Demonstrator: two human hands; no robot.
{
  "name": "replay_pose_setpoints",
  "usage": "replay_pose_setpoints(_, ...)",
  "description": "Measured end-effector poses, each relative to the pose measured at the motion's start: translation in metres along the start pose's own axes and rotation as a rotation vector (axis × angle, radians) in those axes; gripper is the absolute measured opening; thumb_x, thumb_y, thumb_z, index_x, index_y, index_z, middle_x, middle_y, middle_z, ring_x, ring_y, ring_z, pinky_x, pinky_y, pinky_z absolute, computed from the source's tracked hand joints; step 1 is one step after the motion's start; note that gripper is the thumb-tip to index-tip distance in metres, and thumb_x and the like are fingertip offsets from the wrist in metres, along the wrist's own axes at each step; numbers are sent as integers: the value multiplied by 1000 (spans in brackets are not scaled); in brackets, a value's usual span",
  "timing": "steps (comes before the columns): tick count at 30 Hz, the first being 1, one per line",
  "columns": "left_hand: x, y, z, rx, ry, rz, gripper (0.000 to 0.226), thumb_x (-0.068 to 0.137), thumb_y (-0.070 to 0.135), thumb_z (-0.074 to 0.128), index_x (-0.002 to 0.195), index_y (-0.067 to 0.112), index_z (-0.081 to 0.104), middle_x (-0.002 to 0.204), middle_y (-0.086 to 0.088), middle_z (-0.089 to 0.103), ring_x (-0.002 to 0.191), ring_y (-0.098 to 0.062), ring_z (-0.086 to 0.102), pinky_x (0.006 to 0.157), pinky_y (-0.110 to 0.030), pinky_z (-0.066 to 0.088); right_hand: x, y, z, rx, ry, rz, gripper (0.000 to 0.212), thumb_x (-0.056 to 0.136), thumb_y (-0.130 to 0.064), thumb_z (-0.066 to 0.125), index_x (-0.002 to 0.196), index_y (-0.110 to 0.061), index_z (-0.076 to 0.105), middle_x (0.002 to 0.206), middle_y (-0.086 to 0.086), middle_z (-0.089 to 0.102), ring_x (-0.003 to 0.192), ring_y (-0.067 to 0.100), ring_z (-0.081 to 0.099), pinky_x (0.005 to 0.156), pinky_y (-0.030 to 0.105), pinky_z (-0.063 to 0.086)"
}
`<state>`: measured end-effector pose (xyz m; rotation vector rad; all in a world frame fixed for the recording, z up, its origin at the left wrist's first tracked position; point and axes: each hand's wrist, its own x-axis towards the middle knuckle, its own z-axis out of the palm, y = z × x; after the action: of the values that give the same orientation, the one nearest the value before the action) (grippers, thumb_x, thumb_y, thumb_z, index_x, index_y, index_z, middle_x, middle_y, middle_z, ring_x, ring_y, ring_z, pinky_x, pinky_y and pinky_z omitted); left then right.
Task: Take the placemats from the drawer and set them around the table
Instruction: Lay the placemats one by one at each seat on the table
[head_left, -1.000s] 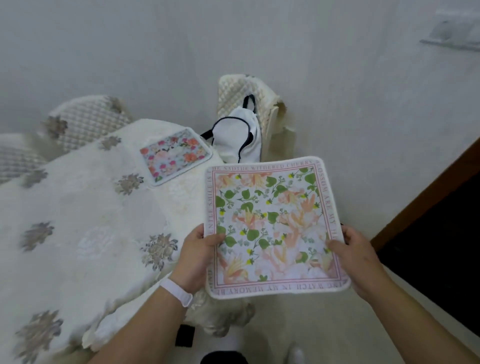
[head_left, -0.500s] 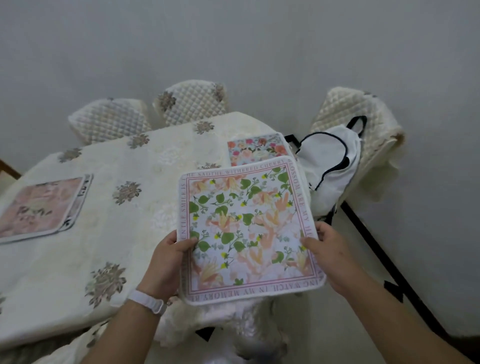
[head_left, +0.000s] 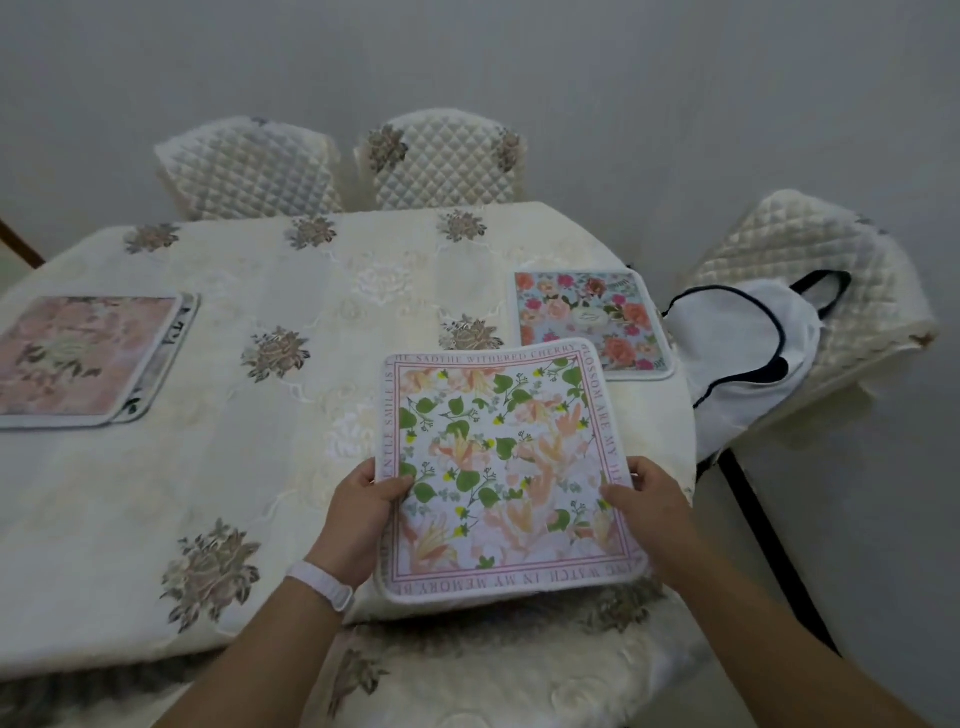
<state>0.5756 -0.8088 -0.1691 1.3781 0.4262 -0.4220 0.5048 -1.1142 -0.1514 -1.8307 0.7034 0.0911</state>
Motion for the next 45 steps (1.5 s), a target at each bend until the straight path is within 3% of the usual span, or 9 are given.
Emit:
replay_pose_setpoints(6, 26, -28, 4, 93, 149, -26, 17, 93, 5, 62, 103, 17, 71, 87, -4, 79, 76, -29, 76, 59, -47, 63, 42, 16, 29, -137, -91, 67, 19, 92, -11, 56, 87, -30, 58, 88, -8, 67, 72, 9, 67, 50, 22, 47)
replay_pose_setpoints(10, 35, -44, 5, 117, 206, -71, 19, 94, 5, 62, 97, 22, 70, 82, 2, 79, 73, -24, 76, 54, -34, 60, 61, 27, 40, -170, -122, 99, 19, 92, -12, 57, 86, -30, 57, 88, -6, 67, 71, 11, 66, 49, 22, 47)
replay_pose_setpoints(19, 53, -52, 3, 202, 252, -78, 18, 92, 7, 62, 96, 23, 72, 88, -1, 77, 71, -18, 75, 54, -29, 59, 78, 47, 47, -228, -160, 98, 12, 92, -13, 56, 93, -26, 57, 90, -6, 65, 74, 7, 62, 52, 22, 44)
replay_pose_setpoints(24, 62, -54, 0, 662, 270, -14, 4, 92, 25, 59, 94, 27, 62, 91, 2, 71, 67, -11, 67, 49, -24, 50, 84, 54, 44, -469, -190, -4, 9, 93, -25, 57, 101, -23, 53, 90, -7, 62, 73, 8, 59, 56, 27, 46)
replay_pose_setpoints(29, 57, -59, 0, 1025, 344, 114, 39, 87, 32, 65, 120, 15, 52, 109, -9, 60, 96, -32, 62, 77, -46, 56, 79, 58, 44, -704, -110, -117, 31, 88, -35, 61, 113, -19, 49, 99, 0, 58, 84, 21, 60, 67, 36, 52)
replay_pose_setpoints(33, 49, -70, 10, 1328, 314, 346, 54, 86, 24, 62, 135, 6, 49, 140, -21, 48, 127, -41, 45, 99, -53, 44, 75, 62, 49, -983, -39, -417, 57, 85, -35, 64, 134, -9, 48, 126, 16, 52, 112, 34, 51, 89, 44, 46)
replay_pose_setpoints(35, 50, -79, 15, 1393, 186, 357, 55, 94, 34, 49, 143, 11, 44, 157, -17, 32, 146, -35, 26, 116, -53, 24, 76, 65, 55, -1054, -111, -501, 62, 89, -40, 58, 141, -10, 45, 144, 20, 44, 132, 38, 40, 108, 52, 33)
replay_pose_setpoints(39, 72, -95, 19, 1532, -6, 444, 65, 98, 51, 17, 157, 23, 19, 166, -5, 6, 153, -23, -2, 122, -51, 3, 87, 74, 75, -1149, -342, -562, 71, 97, -58, 21, 157, -21, 14, 165, 12, 3, 151, 33, 0, 119, 51, -1)
replay_pose_setpoints(45, 133, -80, 32, 1641, -114, 606, 62, 101, 59, 10, 156, 32, 8, 166, 3, 0, 151, -17, -8, 118, -43, -11, 130, 53, 107, -1171, -381, -758, 74, 96, -64, 18, 156, -21, 18, 164, 12, 10, 151, 34, 5, 120, 56, 7)
